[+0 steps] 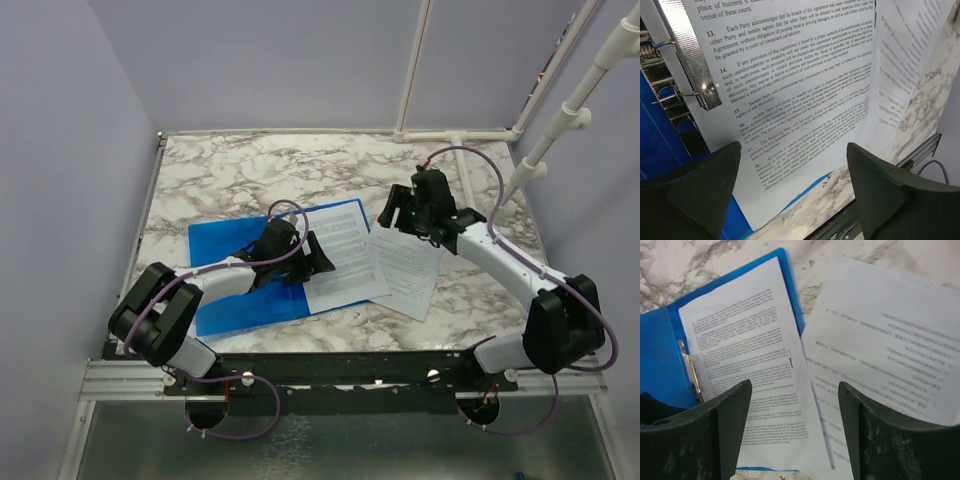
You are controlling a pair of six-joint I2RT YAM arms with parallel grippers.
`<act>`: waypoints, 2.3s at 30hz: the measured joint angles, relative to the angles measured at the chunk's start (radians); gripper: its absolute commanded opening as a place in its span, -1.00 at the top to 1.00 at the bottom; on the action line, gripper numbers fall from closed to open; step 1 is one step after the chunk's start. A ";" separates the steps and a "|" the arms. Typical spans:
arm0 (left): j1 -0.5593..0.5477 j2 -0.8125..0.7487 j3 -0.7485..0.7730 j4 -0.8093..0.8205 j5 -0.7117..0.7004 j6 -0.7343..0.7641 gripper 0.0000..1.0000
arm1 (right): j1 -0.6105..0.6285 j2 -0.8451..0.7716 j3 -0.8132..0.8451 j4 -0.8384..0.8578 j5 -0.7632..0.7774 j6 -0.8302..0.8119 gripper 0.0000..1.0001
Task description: Put the files into the folder
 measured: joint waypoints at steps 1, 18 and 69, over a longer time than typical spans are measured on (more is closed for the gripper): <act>0.000 -0.001 -0.001 0.000 0.000 0.000 -0.77 | 0.000 -0.026 -0.016 -0.009 0.029 0.003 -0.52; 0.000 -0.012 -0.014 0.009 -0.003 0.001 -0.76 | -0.071 -0.119 -0.268 -0.101 0.283 0.128 -1.00; 0.000 -0.017 -0.023 0.017 -0.004 0.002 -0.76 | -0.106 -0.052 -0.302 -0.061 0.342 0.159 0.99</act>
